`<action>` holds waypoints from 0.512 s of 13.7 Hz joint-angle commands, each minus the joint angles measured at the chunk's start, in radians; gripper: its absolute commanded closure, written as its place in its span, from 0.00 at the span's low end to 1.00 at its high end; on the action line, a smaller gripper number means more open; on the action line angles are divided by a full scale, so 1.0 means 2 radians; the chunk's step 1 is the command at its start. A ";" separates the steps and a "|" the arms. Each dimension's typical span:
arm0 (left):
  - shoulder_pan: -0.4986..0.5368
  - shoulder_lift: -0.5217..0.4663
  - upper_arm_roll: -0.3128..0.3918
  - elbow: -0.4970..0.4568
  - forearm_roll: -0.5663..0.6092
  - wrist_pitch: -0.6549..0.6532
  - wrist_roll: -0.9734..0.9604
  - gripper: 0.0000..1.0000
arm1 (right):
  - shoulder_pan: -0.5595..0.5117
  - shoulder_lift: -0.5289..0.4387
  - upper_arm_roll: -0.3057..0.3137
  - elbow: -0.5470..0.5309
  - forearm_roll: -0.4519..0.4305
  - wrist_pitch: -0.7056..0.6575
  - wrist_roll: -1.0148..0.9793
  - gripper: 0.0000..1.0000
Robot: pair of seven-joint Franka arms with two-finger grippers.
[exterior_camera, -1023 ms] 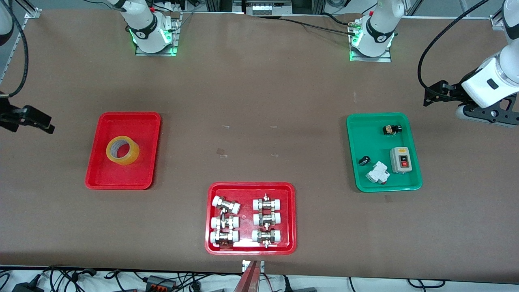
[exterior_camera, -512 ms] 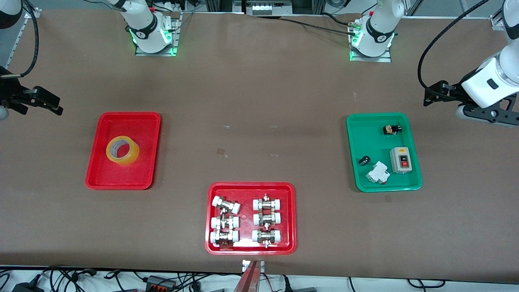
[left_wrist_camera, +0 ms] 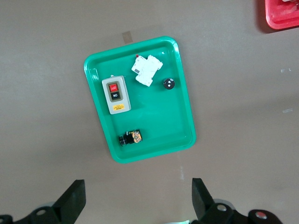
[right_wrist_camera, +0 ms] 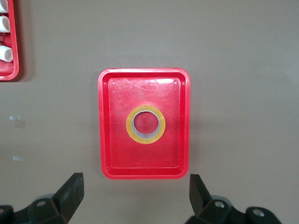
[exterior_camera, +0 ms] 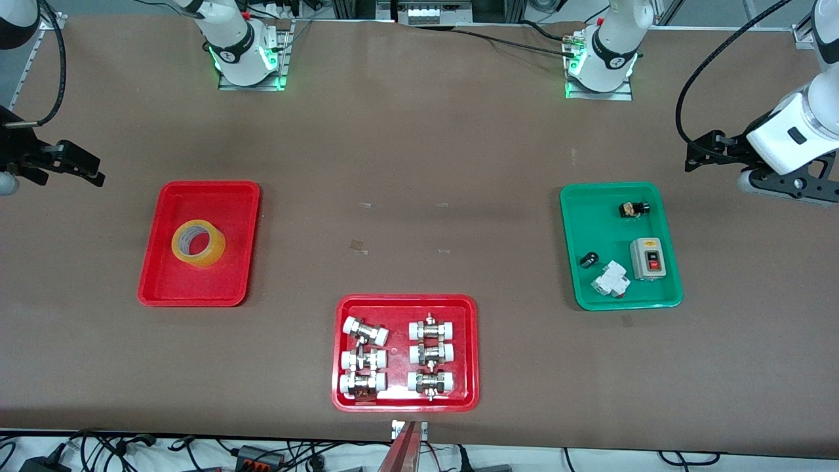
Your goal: Left arm passes tape to right arm into tray
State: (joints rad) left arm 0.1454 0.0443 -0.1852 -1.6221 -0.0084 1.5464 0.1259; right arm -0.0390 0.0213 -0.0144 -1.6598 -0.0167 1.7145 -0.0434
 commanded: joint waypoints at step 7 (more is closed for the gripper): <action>0.003 -0.001 -0.001 0.010 -0.008 -0.005 0.006 0.00 | -0.004 -0.009 0.001 -0.007 0.002 -0.001 -0.007 0.00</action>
State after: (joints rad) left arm 0.1456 0.0443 -0.1853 -1.6179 -0.0083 1.5464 0.1259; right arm -0.0391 0.0207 -0.0156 -1.6598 -0.0167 1.7145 -0.0435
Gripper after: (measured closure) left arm 0.000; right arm 0.000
